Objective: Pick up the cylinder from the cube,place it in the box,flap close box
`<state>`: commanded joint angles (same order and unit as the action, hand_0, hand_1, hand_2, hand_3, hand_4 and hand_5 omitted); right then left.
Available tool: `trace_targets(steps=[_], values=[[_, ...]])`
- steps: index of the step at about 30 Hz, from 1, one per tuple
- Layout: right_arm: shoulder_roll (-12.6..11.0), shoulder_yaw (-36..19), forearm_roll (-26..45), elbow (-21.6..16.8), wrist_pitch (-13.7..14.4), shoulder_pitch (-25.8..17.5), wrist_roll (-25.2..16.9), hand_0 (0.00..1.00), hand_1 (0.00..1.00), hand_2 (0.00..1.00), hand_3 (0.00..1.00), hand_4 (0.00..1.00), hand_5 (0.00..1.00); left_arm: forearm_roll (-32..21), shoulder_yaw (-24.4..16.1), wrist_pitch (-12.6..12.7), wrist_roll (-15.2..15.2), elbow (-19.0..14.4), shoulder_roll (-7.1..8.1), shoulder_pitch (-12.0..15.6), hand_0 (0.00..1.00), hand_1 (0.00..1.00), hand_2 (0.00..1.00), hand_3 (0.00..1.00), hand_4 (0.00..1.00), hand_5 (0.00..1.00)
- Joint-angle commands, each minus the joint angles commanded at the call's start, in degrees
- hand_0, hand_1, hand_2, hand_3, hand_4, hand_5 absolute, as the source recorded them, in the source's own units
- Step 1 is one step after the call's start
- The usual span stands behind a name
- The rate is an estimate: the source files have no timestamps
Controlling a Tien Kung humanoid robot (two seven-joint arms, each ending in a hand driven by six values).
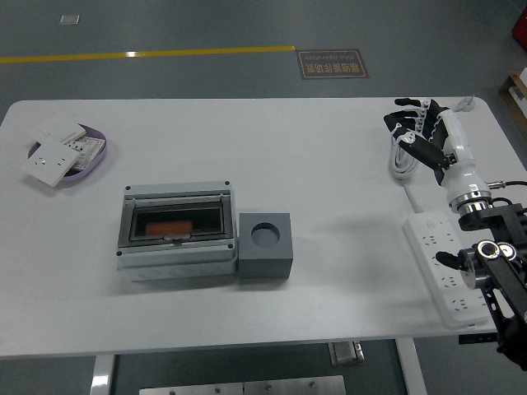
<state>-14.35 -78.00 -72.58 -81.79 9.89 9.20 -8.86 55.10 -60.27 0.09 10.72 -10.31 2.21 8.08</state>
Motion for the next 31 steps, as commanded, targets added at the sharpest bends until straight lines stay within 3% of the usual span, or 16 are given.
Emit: trace_targets(steps=[7, 31], values=[[0.2, -0.3, -0.8, -0.2, -0.1, 0.5, 0.6, 0.679, 0.578, 0.525, 0.599, 0.806, 0.268, 1.2, -1.6, 0.1, 0.3, 0.0, 0.26, -0.2, 0.923, 0.852, 0.854, 0.951, 0.002, 0.002], [-0.3, -1.1, -0.7, -0.2, -0.2, -0.4, 0.4, 0.677, 0.576, 0.52, 0.595, 0.799, 0.277, 0.9, -1.1, 0.0, 0.4, 0.0, 0.21, 0.3, 0.923, 0.852, 0.854, 0.951, 0.002, 0.002]])
